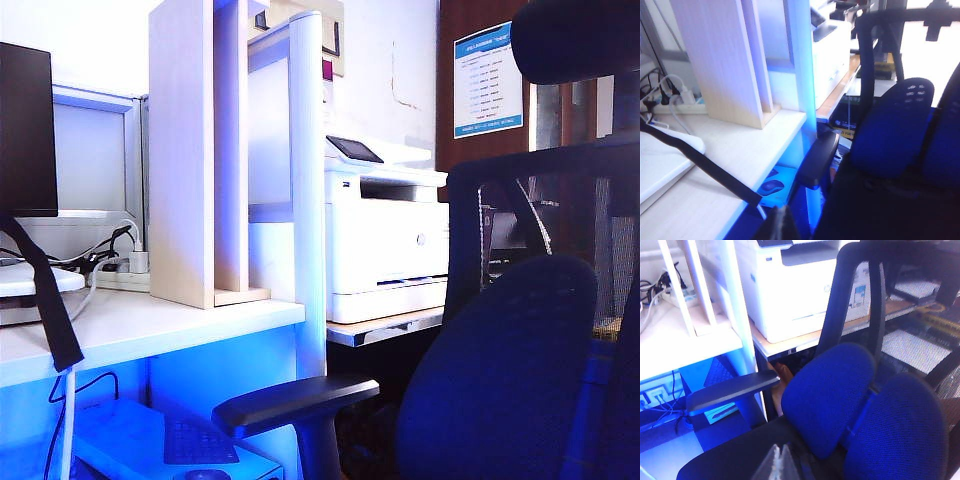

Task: Grab the backpack from the chair and place it on the desk.

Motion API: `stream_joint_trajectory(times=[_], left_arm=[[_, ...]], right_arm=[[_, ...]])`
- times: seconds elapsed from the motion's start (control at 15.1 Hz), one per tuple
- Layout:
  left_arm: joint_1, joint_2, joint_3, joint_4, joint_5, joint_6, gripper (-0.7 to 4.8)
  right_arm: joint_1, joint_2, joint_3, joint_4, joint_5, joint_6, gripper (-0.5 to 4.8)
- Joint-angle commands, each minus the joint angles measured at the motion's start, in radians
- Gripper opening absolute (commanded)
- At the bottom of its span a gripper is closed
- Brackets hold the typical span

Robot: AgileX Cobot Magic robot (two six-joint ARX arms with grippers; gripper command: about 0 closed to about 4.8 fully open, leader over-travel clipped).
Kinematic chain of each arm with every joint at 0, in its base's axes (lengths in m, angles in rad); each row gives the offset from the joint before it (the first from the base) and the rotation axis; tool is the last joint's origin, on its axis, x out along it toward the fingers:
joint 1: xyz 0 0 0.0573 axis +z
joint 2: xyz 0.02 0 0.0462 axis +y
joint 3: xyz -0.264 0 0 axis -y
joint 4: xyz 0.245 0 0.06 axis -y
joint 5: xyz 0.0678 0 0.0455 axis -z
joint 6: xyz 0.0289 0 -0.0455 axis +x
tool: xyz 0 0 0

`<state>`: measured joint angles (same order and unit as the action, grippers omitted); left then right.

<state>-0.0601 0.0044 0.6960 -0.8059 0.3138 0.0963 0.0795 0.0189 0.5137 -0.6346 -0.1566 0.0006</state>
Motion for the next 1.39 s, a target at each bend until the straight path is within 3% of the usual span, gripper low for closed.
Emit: stream_joint_trajectory(times=[0.07,0.53,0.99,1.12,1.39], left_arm=[[0.0,0.0,-0.109,0.138,-0.066,-0.076,-0.06],[0.0,0.0,-0.346,0.407,-0.204,-0.207,-0.06],[0.0,0.0,-0.562,0.579,-0.231,-0.213,-0.06],[0.0,0.0,-0.609,0.587,-0.231,-0.213,-0.06],[0.0,0.0,-0.67,0.661,-0.232,-0.202,-0.06]], right_arm=[[0.0,0.001,0.002,0.018,0.006,-0.002,-0.08],[0.0,0.001,-0.006,0.035,0.005,-0.002,-0.08],[0.002,0.002,-0.116,0.192,0.002,0.056,-0.08],[0.002,0.002,-0.235,0.317,0.002,0.128,-0.08],[0.002,0.001,-0.381,0.385,0.01,0.11,-0.08]])
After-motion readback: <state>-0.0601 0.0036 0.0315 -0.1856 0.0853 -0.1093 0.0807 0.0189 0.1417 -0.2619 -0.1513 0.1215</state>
